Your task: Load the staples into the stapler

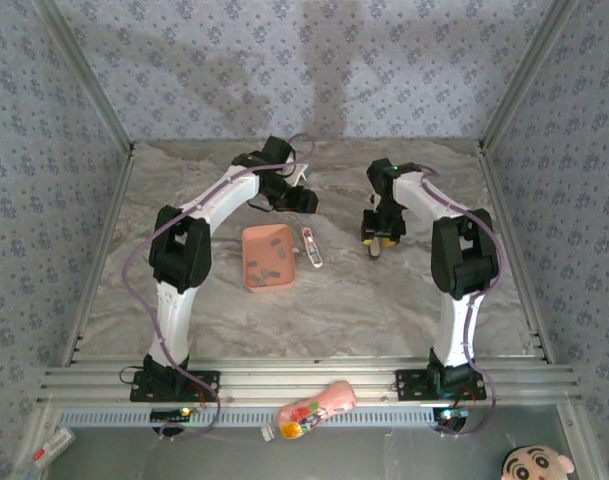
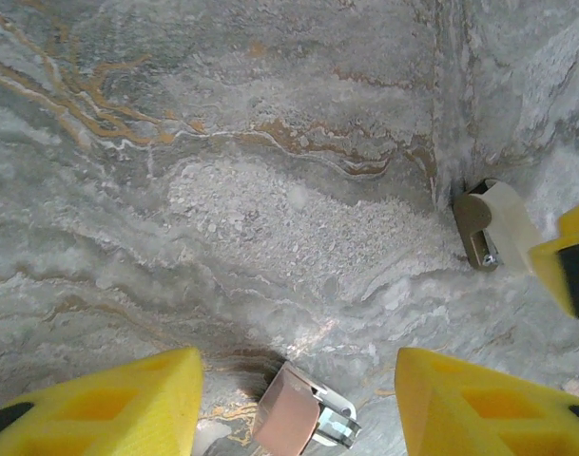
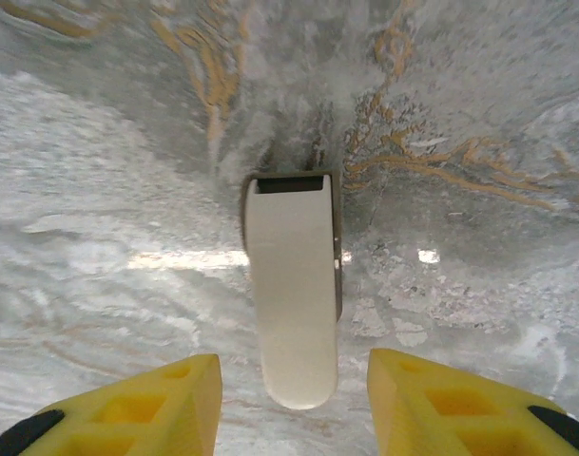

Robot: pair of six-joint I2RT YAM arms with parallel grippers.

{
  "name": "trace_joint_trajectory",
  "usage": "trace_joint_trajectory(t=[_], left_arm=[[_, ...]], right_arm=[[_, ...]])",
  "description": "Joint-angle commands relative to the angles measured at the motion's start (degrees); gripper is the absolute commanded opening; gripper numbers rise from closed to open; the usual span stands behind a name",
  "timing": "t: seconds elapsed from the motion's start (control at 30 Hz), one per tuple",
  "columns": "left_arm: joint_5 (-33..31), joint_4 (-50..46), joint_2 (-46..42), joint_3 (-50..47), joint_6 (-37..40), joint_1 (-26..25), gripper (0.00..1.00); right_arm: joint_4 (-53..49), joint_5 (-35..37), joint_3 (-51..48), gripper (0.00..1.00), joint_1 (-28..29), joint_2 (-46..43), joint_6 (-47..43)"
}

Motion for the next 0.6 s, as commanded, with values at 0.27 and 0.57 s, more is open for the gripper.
trace_joint_trajectory(t=[0.27, 0.57], left_arm=[[0.3, -9.1, 6.1, 7.2, 6.7, -2.5, 0.56], [2.7, -11.4, 6.6, 6.9, 8.5, -3.5, 0.56]], right_arm=[[4.0, -2.8, -0.5, 0.46, -0.3, -8.5, -0.5], [4.8, -2.9, -1.5, 0.46, -0.3, -11.3, -0.3]])
